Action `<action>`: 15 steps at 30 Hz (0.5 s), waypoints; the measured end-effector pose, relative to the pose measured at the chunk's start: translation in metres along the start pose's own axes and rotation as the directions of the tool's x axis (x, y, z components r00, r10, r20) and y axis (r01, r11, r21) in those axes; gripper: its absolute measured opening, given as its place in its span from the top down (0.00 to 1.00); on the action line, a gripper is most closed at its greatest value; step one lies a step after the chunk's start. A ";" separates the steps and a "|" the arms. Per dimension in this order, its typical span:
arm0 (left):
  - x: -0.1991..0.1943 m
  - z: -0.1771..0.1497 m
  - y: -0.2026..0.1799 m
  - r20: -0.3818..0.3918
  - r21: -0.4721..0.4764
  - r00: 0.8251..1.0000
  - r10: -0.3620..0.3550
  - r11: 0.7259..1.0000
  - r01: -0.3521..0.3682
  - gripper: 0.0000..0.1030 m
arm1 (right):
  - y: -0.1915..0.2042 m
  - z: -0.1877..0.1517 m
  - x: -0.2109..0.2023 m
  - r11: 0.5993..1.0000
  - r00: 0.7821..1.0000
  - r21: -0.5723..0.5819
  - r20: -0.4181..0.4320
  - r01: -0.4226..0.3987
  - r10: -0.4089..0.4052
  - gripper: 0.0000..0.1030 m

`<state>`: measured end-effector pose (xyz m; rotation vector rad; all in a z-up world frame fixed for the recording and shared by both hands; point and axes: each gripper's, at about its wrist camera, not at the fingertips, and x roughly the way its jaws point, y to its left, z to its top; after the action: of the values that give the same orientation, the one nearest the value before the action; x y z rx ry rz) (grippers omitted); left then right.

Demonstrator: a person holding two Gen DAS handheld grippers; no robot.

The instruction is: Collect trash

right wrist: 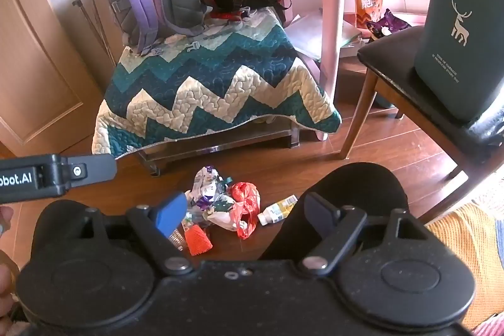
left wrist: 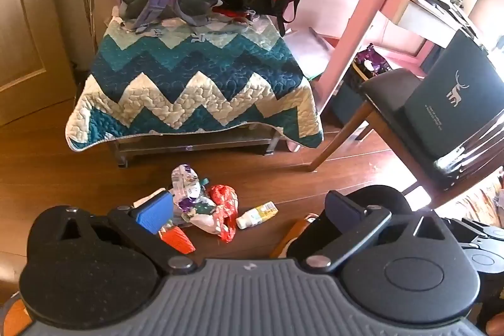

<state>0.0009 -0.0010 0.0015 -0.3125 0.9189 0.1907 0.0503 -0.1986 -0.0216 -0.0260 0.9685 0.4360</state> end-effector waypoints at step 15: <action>-0.004 -0.002 -0.001 0.009 0.021 1.000 -0.006 1.000 0.006 0.00 | 0.000 0.000 -0.002 1.000 1.000 -0.002 0.002 -0.007 0.007 0.20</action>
<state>-0.0029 -0.0023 0.0037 -0.2950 0.9099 0.1773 0.0496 -0.1997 -0.0198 -0.0242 0.9663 0.4436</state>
